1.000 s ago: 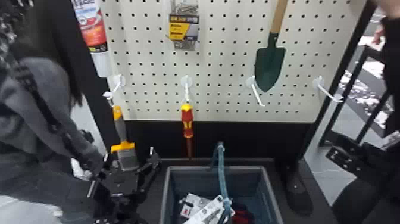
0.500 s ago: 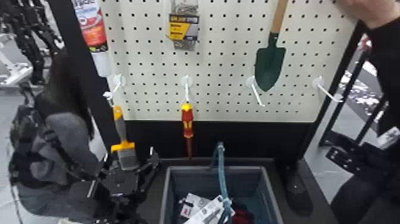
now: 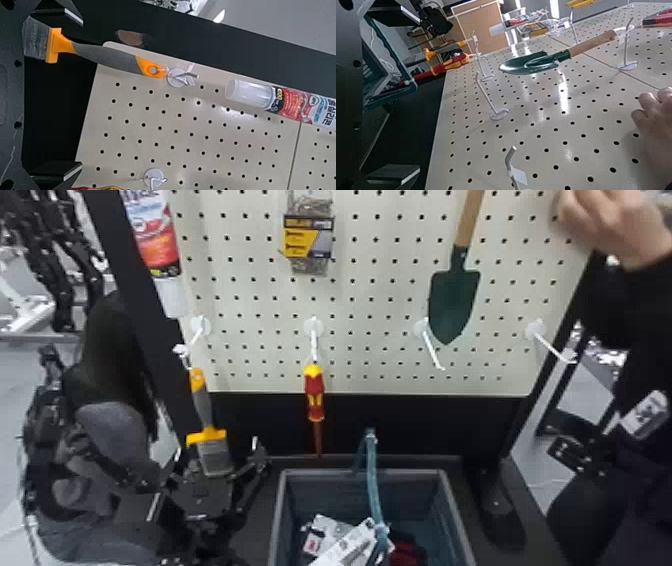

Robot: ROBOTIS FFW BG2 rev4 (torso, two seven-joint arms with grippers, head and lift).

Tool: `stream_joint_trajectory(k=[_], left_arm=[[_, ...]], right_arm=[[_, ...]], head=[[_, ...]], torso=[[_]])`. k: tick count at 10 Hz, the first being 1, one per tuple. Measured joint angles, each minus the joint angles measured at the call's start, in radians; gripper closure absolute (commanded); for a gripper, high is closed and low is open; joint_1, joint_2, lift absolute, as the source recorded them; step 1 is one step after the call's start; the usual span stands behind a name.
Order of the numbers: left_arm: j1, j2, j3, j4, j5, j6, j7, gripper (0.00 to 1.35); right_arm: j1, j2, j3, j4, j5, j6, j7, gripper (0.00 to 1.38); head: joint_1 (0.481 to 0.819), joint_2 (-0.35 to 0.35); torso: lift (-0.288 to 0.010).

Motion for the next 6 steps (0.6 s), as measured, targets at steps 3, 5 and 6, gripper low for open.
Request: stream_joint_trajectory(k=[3, 5, 6], left_arm=[[0.000, 0.000, 0.000, 0.000, 0.000, 0.000, 0.000, 0.00], [0.000, 0.000, 0.000, 0.000, 0.000, 0.000, 0.000, 0.00], [0.000, 0.000, 0.000, 0.000, 0.000, 0.000, 0.000, 0.00]], right_arm=[[0.000, 0.000, 0.000, 0.000, 0.000, 0.000, 0.000, 0.00], [0.000, 0.000, 0.000, 0.000, 0.000, 0.000, 0.000, 0.00], [0.000, 0.000, 0.000, 0.000, 0.000, 0.000, 0.000, 0.00]], head=[[0.549, 0.000], [0.549, 0.000], [0.549, 0.000]], torso=[[-0.100], [-0.100], [-0.100]])
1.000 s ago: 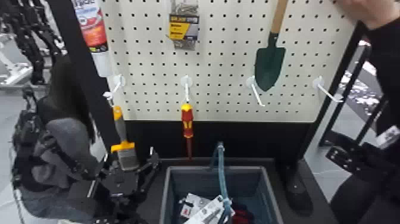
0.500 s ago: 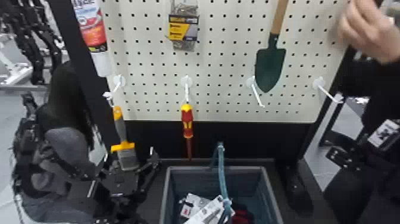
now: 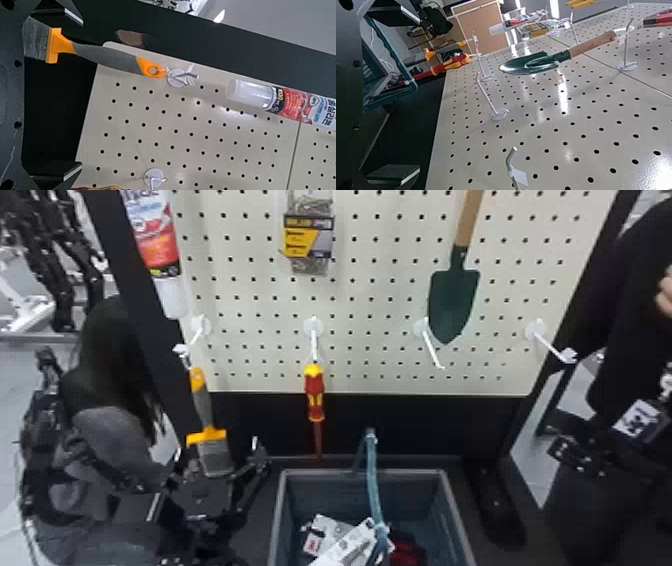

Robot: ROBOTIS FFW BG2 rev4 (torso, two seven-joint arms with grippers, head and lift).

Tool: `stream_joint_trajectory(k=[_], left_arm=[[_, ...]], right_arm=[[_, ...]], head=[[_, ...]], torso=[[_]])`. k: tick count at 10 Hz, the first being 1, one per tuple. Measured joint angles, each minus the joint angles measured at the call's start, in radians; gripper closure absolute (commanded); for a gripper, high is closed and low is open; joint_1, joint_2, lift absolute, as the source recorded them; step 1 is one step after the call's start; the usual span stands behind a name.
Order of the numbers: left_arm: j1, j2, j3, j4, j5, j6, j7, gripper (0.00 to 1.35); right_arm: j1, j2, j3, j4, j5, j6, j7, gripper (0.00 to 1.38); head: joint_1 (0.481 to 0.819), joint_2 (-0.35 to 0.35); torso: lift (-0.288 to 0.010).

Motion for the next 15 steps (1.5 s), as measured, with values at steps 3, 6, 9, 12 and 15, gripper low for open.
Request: stream_joint_trajectory(k=[3, 6, 9, 12, 15], left_arm=[[0.000, 0.000, 0.000, 0.000, 0.000, 0.000, 0.000, 0.00], [0.000, 0.000, 0.000, 0.000, 0.000, 0.000, 0.000, 0.00], [0.000, 0.000, 0.000, 0.000, 0.000, 0.000, 0.000, 0.00], [0.000, 0.000, 0.000, 0.000, 0.000, 0.000, 0.000, 0.00], [0.000, 0.000, 0.000, 0.000, 0.000, 0.000, 0.000, 0.00]], right_arm=[[0.000, 0.000, 0.000, 0.000, 0.000, 0.000, 0.000, 0.00], [0.000, 0.000, 0.000, 0.000, 0.000, 0.000, 0.000, 0.00], [0.000, 0.000, 0.000, 0.000, 0.000, 0.000, 0.000, 0.00], [0.000, 0.000, 0.000, 0.000, 0.000, 0.000, 0.000, 0.00], [0.000, 0.000, 0.000, 0.000, 0.000, 0.000, 0.000, 0.00]], head=[[0.549, 0.000], [0.549, 0.000], [0.549, 0.000], [0.549, 0.000], [0.549, 0.000]], torso=[[-0.100], [-0.100], [-0.100], [-0.100], [-0.100]])
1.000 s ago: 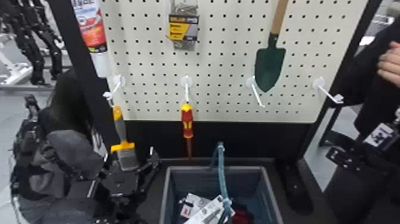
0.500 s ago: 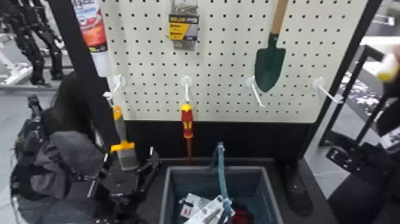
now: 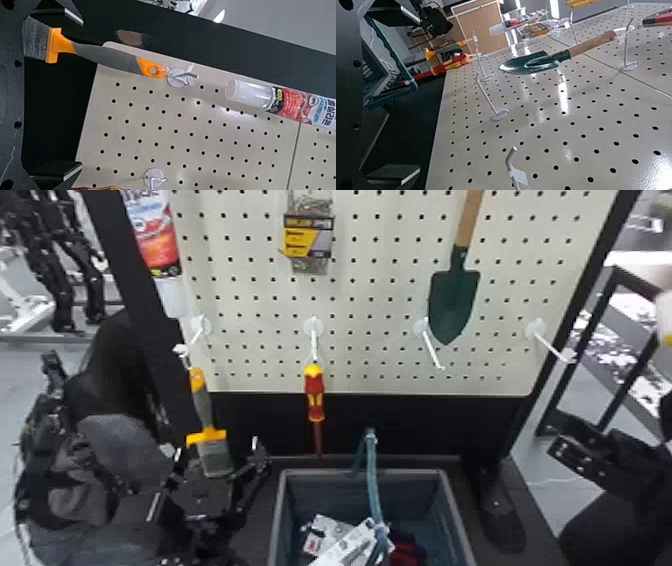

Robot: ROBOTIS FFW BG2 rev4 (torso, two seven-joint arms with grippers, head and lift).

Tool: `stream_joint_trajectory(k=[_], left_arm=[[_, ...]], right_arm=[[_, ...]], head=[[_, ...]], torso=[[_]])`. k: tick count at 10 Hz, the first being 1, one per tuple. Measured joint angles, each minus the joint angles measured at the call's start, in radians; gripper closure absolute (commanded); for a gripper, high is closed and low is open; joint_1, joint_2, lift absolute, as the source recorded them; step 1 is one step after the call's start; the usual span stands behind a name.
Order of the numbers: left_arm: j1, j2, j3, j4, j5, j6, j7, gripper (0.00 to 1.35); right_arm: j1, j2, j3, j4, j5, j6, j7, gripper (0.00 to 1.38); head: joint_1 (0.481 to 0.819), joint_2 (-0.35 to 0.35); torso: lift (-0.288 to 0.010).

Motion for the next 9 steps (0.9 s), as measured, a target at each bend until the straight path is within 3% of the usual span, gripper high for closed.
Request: stream_joint_trajectory(k=[9], left_arm=[[0.000, 0.000, 0.000, 0.000, 0.000, 0.000, 0.000, 0.00]], right_arm=[[0.000, 0.000, 0.000, 0.000, 0.000, 0.000, 0.000, 0.00]], head=[[0.549, 0.000]], torso=[[-0.100]])
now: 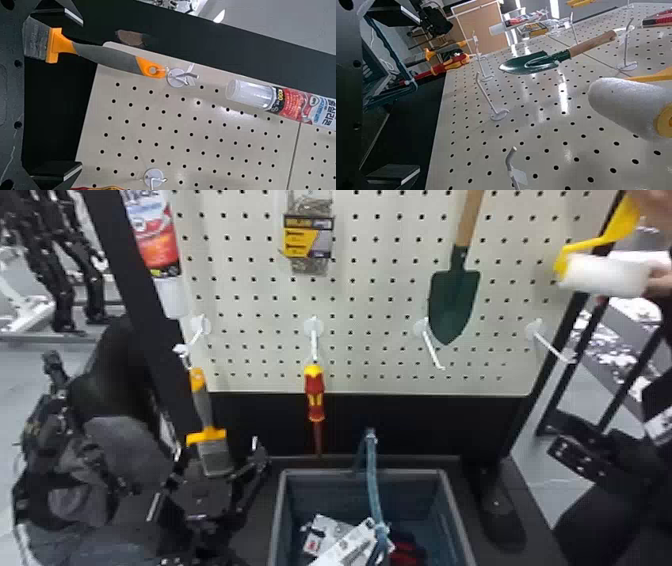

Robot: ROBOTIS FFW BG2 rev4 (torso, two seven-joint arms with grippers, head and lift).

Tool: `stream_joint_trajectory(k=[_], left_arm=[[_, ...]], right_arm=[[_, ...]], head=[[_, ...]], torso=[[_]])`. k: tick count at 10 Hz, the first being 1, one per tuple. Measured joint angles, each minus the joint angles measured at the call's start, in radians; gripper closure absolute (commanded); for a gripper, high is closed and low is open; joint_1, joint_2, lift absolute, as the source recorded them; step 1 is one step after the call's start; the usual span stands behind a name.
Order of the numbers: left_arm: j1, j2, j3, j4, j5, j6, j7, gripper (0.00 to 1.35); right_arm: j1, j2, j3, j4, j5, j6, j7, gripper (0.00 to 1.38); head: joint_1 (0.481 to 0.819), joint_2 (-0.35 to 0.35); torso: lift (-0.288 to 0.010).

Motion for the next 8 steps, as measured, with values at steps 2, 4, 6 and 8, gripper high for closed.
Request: stream_joint_trajectory(k=[2, 4, 6, 8], left_arm=[[0.000, 0.000, 0.000, 0.000, 0.000, 0.000, 0.000, 0.00], [0.000, 0.000, 0.000, 0.000, 0.000, 0.000, 0.000, 0.00], [0.000, 0.000, 0.000, 0.000, 0.000, 0.000, 0.000, 0.00], [0.000, 0.000, 0.000, 0.000, 0.000, 0.000, 0.000, 0.00]], right_arm=[[0.000, 0.000, 0.000, 0.000, 0.000, 0.000, 0.000, 0.00], [0.000, 0.000, 0.000, 0.000, 0.000, 0.000, 0.000, 0.00], [0.000, 0.000, 0.000, 0.000, 0.000, 0.000, 0.000, 0.00], [0.000, 0.000, 0.000, 0.000, 0.000, 0.000, 0.000, 0.00]], head=[[0.549, 0.000], [0.549, 0.000], [0.549, 0.000], [0.549, 0.000]], torso=[[-0.100], [-0.100], [-0.100], [-0.100]])
